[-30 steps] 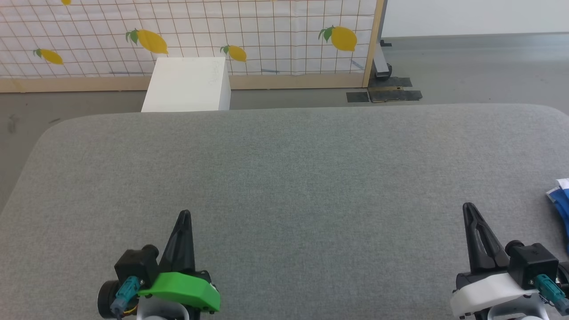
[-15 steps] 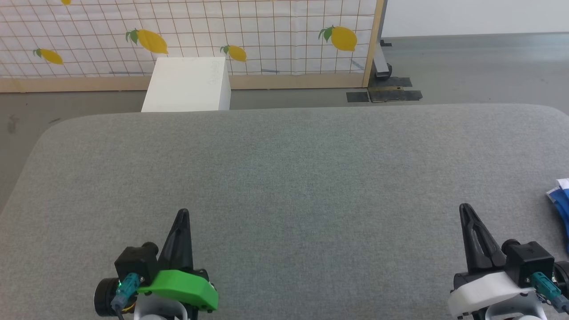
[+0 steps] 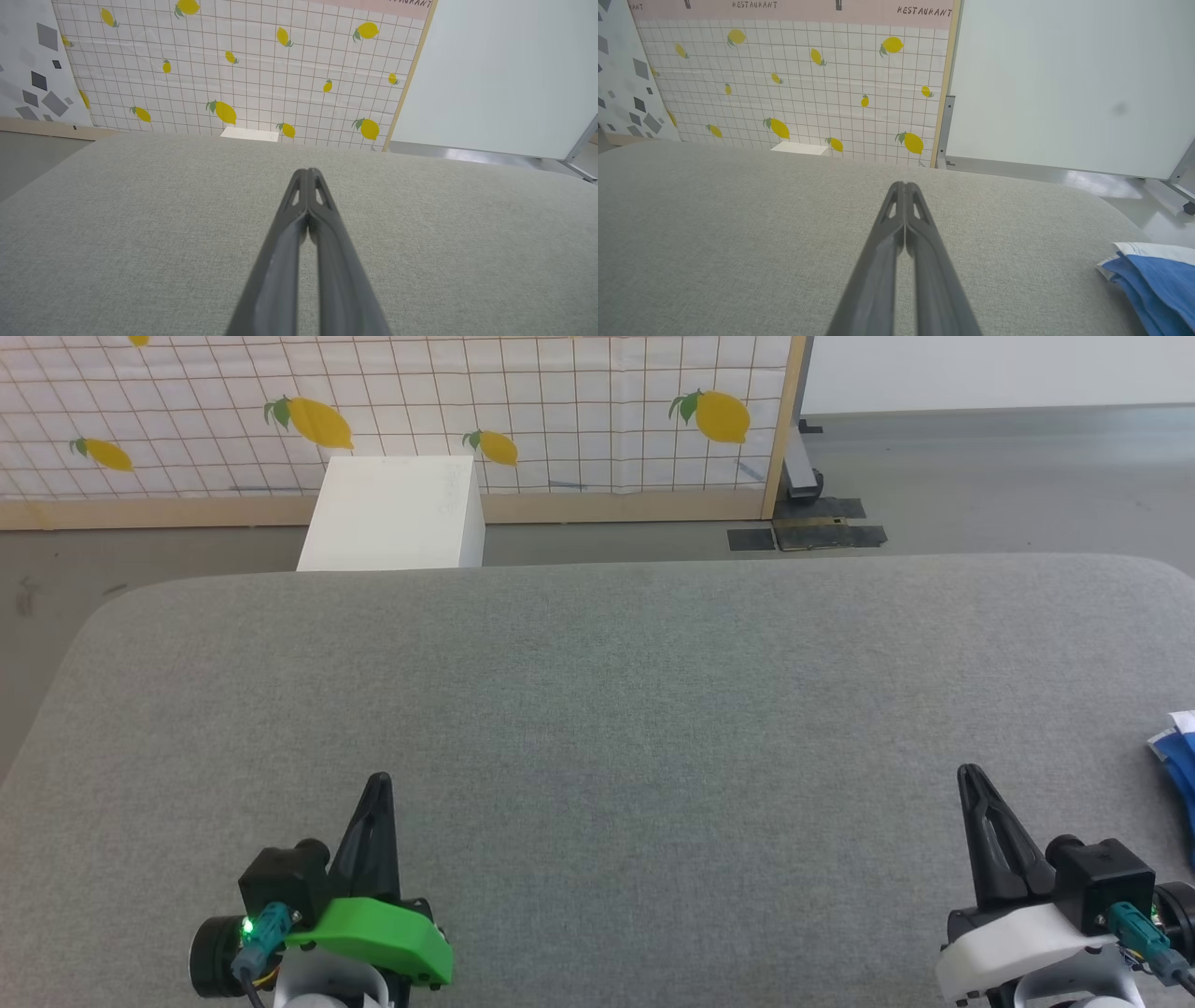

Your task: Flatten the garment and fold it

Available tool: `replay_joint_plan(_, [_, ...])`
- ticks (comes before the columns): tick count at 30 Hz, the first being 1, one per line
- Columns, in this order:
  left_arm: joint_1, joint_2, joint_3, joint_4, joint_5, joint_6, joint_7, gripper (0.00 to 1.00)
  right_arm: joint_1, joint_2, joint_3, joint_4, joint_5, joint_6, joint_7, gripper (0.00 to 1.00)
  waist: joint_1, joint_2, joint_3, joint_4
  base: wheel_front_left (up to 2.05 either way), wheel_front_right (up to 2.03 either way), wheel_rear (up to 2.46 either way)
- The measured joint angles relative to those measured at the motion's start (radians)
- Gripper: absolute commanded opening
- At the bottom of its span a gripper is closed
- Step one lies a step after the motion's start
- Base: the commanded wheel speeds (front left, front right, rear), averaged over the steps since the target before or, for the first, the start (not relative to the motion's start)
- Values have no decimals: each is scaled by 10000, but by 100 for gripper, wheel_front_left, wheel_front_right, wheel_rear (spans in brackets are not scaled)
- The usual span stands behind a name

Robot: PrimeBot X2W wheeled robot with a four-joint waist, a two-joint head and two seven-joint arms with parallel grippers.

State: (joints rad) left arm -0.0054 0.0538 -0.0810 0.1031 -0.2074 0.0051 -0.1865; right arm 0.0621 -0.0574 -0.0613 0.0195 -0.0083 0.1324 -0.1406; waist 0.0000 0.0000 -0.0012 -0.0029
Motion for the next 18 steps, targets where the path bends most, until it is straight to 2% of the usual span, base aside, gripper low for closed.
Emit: replay_joint_plan(18, [0,0,125,-182,407,0,359,0,-66,8,121,-21,2,0,267,0,0,0,2,5,0,0,0])
